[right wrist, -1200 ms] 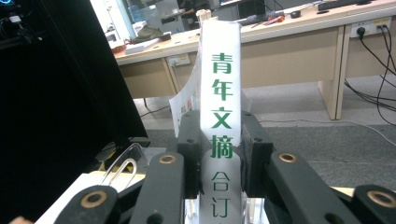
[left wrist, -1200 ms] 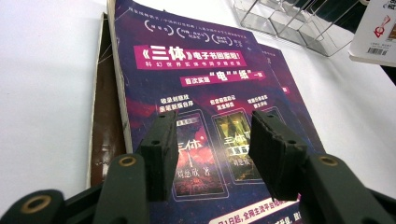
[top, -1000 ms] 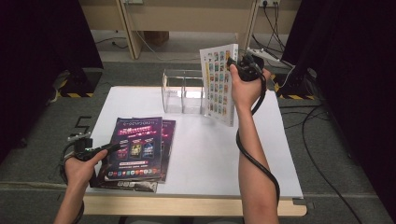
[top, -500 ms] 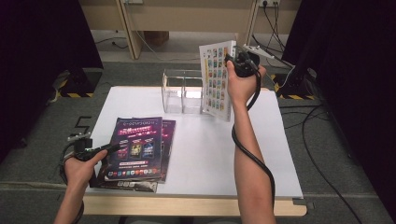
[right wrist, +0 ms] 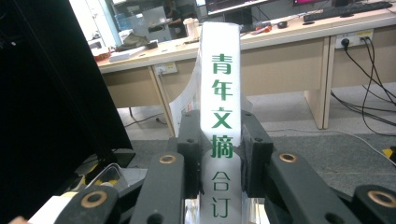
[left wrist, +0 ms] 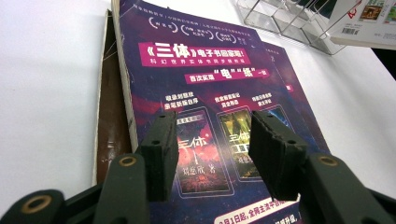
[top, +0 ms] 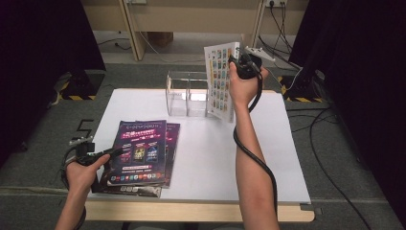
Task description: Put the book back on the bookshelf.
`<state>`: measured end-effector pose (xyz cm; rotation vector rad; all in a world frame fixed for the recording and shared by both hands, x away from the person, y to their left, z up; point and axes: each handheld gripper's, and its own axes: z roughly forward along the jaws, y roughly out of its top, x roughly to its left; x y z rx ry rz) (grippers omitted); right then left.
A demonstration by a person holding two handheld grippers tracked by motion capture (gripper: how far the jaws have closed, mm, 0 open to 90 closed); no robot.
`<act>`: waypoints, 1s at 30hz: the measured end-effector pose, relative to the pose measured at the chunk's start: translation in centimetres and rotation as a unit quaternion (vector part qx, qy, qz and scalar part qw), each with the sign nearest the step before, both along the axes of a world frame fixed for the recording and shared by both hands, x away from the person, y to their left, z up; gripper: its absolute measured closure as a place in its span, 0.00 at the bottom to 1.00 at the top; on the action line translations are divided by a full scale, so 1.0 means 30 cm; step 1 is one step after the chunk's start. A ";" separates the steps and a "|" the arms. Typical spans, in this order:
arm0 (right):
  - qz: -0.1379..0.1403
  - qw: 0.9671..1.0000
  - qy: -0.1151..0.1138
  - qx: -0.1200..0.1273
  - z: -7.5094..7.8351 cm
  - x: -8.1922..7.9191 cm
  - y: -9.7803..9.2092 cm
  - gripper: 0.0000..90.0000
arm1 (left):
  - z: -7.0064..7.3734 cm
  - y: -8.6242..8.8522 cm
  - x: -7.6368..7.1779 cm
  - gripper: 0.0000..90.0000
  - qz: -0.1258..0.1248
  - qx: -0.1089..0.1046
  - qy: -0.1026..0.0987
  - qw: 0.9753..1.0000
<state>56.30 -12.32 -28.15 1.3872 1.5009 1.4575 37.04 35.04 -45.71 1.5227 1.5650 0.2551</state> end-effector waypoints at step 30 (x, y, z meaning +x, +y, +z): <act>0.016 0.998 -0.008 -0.055 -0.067 -0.137 -0.007 0.82 | -0.003 -0.009 -0.002 0.57 -0.005 0.004 0.001 1.000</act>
